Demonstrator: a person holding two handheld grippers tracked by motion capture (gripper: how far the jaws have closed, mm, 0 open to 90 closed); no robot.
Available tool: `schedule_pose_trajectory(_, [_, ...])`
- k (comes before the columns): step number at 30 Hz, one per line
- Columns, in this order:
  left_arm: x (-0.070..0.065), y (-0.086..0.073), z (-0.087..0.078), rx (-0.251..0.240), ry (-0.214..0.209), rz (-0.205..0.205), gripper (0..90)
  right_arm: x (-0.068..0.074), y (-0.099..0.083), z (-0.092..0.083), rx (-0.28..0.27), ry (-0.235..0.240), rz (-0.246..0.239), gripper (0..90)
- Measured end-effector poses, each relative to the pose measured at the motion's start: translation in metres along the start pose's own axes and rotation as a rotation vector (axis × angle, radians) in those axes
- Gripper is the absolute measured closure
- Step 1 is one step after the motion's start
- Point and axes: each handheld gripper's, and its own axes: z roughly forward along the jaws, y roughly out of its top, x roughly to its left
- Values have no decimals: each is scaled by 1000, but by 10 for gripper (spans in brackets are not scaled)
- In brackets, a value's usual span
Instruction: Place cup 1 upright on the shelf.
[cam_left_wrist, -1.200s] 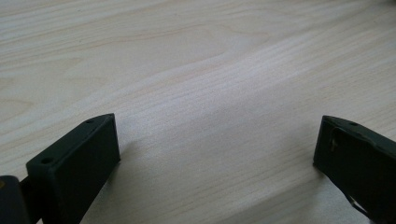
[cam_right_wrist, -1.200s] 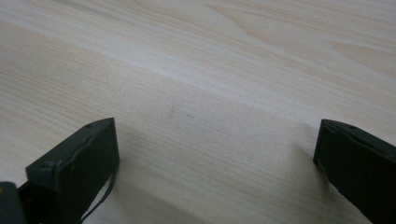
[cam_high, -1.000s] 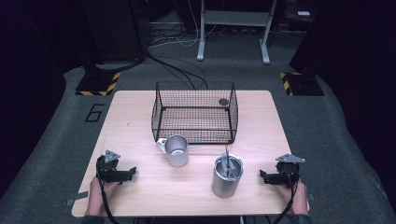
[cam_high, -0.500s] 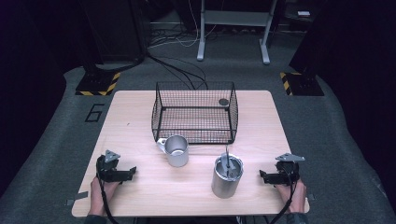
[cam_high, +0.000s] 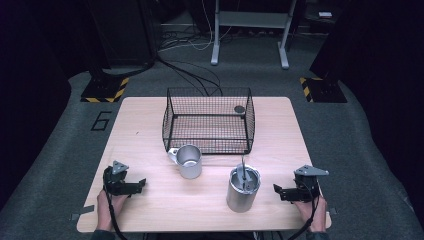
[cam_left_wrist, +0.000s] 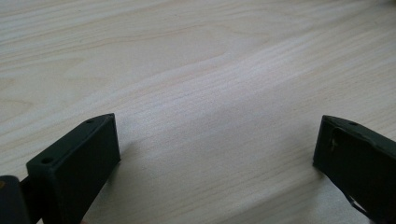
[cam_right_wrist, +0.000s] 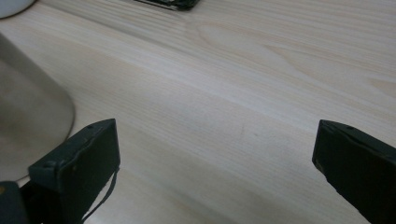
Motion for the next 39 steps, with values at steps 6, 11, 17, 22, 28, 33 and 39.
schedule_pose_trajectory(6, [0, 0, 0, 0, 1, -2, 3, 9, 0, -11, -8, 41, -7, 1])
schedule_pose_trajectory(11, [0, 0, 0, -2, 1, -3, 2, 21, 3, -21, -20, 74, -23, 0])
schedule_pose_trajectory(17, [0, 0, 0, -4, 1, -3, 2, 38, 7, -28, 3, 125, -58, 0])
schedule_pose_trajectory(22, [-1, 0, 0, -3, 1, -3, 2, 54, 12, -35, -11, 163, -96, 0])
schedule_pose_trajectory(28, [0, 0, 0, -4, 1, -1, 2, 71, 18, -32, -8, 216, -143, 1])
schedule_pose_trajectory(33, [-1, 0, 1, -8, 5, -2, 2, 85, 22, -33, -35, 246, -169, 1])
schedule_pose_trajectory(39, [-1, 0, 1, -6, 4, -3, 2, 99, 29, -28, -68, 273, -187, 0])
